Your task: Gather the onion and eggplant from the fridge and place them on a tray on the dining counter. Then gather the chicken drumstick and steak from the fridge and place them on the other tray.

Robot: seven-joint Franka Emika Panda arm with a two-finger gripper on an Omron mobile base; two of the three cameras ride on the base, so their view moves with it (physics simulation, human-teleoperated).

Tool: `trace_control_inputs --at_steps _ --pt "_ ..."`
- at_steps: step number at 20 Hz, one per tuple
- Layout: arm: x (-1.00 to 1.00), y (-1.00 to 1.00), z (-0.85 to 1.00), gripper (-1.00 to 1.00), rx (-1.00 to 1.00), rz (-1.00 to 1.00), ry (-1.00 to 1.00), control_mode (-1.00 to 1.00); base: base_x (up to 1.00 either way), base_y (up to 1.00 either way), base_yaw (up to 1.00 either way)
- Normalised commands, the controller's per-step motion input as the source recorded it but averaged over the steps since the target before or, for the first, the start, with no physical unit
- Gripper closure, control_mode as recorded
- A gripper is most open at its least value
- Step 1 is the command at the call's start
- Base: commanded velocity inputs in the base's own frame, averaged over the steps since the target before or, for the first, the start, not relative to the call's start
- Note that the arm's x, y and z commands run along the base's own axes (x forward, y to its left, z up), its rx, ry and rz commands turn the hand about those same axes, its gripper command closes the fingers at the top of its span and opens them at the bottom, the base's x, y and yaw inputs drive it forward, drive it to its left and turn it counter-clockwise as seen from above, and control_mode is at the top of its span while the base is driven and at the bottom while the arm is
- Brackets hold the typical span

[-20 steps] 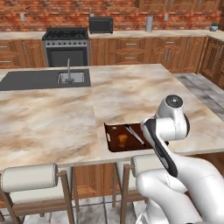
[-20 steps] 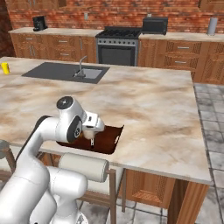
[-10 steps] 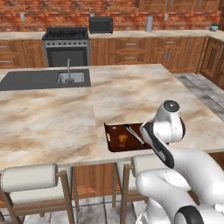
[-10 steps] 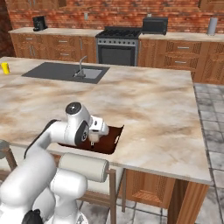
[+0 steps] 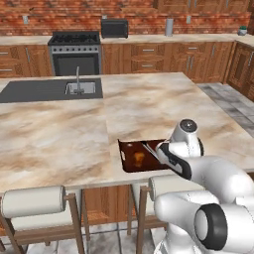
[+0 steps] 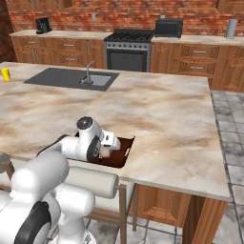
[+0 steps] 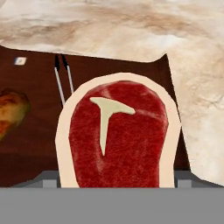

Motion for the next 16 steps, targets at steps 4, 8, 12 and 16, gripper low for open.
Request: trace_control_inputs --at_steps 4,8,12,16 --pt "0.23 -0.01 -0.31 1.00 0.00 0.00 0.01 -1.00 0.00 0.00 0.00" --pt "0.20 -0.06 -0.28 1.00 0.01 0.00 0.00 -1.00 0.00 0.00 0.00" --pt "0.18 -0.05 -0.26 1.00 0.01 0.00 0.02 -1.00 0.00 0.00 0.00" --pt "0.15 -0.05 -0.24 -1.00 0.01 0.00 0.02 -1.00 0.00 0.00 0.00"
